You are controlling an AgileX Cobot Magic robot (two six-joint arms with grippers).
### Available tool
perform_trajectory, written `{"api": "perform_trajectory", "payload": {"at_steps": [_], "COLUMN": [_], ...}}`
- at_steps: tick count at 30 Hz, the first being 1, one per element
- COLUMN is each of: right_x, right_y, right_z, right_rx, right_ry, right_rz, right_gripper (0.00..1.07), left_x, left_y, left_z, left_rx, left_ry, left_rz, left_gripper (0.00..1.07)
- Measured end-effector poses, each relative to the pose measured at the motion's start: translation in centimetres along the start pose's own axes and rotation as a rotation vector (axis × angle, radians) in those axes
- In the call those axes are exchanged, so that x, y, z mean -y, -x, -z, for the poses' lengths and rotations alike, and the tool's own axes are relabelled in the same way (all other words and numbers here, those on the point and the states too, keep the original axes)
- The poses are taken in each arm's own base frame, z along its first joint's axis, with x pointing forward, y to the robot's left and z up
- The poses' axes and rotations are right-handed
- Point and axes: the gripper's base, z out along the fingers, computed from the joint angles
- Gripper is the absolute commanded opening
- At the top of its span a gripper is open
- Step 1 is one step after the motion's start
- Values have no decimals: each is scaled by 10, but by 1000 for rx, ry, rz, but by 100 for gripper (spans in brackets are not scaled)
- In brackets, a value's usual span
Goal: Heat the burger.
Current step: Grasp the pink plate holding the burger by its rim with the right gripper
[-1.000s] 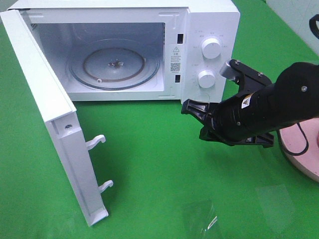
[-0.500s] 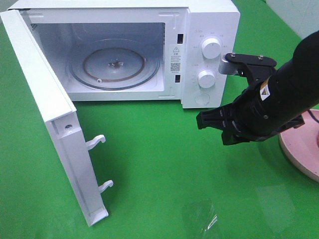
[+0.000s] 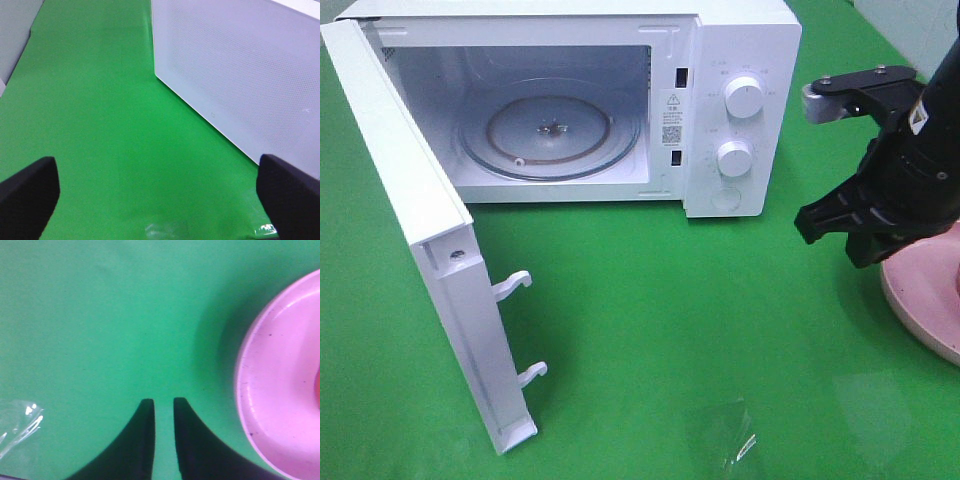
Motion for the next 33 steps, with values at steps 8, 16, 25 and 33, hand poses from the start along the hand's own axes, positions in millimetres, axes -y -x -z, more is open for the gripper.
{"api": "perform_trajectory", "payload": {"at_steps": [8, 16, 25, 33], "right_x": [34, 60, 73, 69], "right_y": [-2, -3, -4, -4], "right_z": [-3, -4, -13, -38], "right_rx": [-12, 3, -19, -85], "right_ry": [-39, -88, -100, -58], "right_rz": [-44, -68, -105, -84], "right_gripper": [62, 100, 98, 96], "left_x": [0, 0, 0, 0], "left_y": [0, 0, 0, 0], "left_z": [0, 0, 0, 0], "left_rx": [0, 0, 0, 0], "left_ry": [0, 0, 0, 0], "left_rz": [0, 0, 0, 0], "left_gripper": [100, 100, 100, 100]}}
